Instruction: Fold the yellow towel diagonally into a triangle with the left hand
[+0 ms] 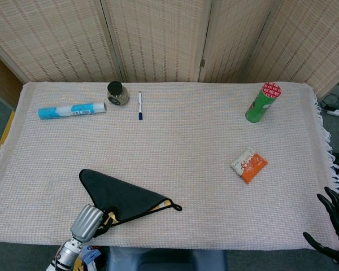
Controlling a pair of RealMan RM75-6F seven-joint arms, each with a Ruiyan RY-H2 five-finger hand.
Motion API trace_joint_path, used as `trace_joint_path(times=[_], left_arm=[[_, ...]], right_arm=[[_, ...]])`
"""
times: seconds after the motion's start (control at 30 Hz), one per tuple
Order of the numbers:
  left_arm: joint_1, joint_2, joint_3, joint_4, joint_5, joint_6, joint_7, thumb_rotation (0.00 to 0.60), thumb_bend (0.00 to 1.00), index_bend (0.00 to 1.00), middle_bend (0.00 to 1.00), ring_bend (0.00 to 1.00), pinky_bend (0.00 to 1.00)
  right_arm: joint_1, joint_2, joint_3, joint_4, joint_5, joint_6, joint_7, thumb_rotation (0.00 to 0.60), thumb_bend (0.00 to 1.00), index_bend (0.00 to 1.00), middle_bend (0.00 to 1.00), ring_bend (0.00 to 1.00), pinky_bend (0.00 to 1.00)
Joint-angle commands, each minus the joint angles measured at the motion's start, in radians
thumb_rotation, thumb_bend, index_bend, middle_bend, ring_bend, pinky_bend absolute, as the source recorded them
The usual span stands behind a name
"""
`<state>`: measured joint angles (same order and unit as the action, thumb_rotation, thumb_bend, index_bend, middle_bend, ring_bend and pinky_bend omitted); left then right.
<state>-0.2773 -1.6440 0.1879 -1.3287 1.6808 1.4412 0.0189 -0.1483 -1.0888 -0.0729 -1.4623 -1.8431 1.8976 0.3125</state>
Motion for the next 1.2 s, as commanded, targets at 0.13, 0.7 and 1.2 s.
trace_joint_path(times=[0.13, 0.7, 1.2], left_arm=[[0.018, 0.054, 0.011, -0.027, -0.014, -0.022, 0.011, 0.6, 0.59, 0.19, 1.0, 1.0, 1.0], [-0.02, 0.218, -0.07, -0.2, -0.123, -0.144, -0.035, 0.6, 0.61, 0.33, 1.0, 1.0, 1.0], [-0.125, 0.115, -0.185, 0.109, -0.291, -0.396, -0.132, 0.6, 0.62, 0.26, 1.0, 1.0, 1.0]], right_arm=[[0.0, -0.001, -0.001, 0.001, -0.001, 0.0, 0.0, 0.6, 0.24, 0.0, 0.0, 0.0, 0.0], [0.022, 0.0, 0.0, -0.011, 0.004, -0.039, -0.012, 0.6, 0.24, 0.0, 0.0, 0.0, 0.0], [0.043, 0.001, 0.007, -0.022, 0.041, -0.093, -0.015, 0.6, 0.24, 0.0, 0.0, 0.0, 0.0]])
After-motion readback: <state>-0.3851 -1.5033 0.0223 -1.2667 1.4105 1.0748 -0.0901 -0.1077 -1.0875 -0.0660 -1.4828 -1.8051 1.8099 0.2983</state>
